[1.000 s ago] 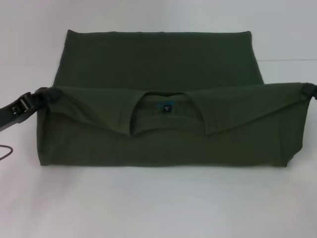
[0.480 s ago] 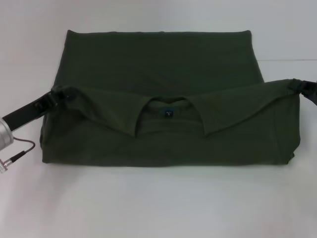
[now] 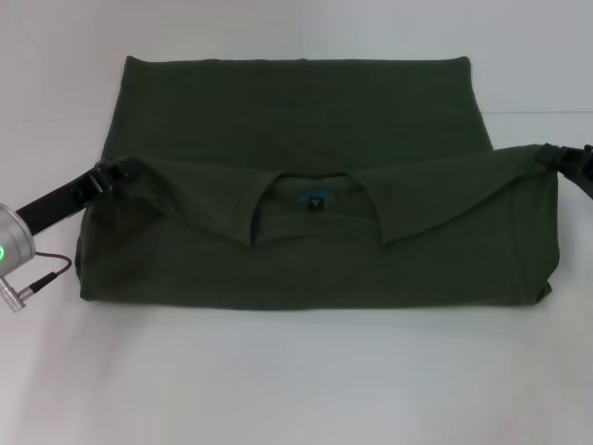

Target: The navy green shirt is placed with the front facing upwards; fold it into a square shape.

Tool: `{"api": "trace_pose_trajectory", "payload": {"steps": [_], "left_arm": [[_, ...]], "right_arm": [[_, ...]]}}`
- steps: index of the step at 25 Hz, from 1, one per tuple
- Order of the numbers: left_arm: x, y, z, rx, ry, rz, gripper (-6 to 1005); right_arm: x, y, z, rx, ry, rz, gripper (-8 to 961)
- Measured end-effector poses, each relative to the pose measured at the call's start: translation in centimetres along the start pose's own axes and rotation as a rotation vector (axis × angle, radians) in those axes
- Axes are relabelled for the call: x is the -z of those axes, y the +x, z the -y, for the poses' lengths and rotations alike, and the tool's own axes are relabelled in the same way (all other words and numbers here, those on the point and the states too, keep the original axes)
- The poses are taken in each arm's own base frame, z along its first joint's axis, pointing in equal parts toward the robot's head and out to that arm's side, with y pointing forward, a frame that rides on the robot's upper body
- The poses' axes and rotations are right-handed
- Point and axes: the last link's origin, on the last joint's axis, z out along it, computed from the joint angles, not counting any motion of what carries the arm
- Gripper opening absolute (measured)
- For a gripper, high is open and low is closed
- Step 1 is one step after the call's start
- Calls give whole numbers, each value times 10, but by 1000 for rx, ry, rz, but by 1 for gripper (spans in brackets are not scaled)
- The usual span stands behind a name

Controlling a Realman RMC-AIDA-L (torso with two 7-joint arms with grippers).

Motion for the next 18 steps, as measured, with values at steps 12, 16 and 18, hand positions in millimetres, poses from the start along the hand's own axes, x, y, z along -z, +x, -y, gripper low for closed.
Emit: {"api": "trace_pose_trajectory", "payload": {"steps": [12,16,18], "left_arm": [[-23,-7,-3,-40,72,-1,62],[-24,-6,1,-38,107,-10,62],[-26,-7,2,-27,118,-15,62]], "right_arm": [[-17,11,2,13,71,-24,12],[-18,11,3,14,84,-21,12],[-18,11,4,14,88,-19,12]]}}
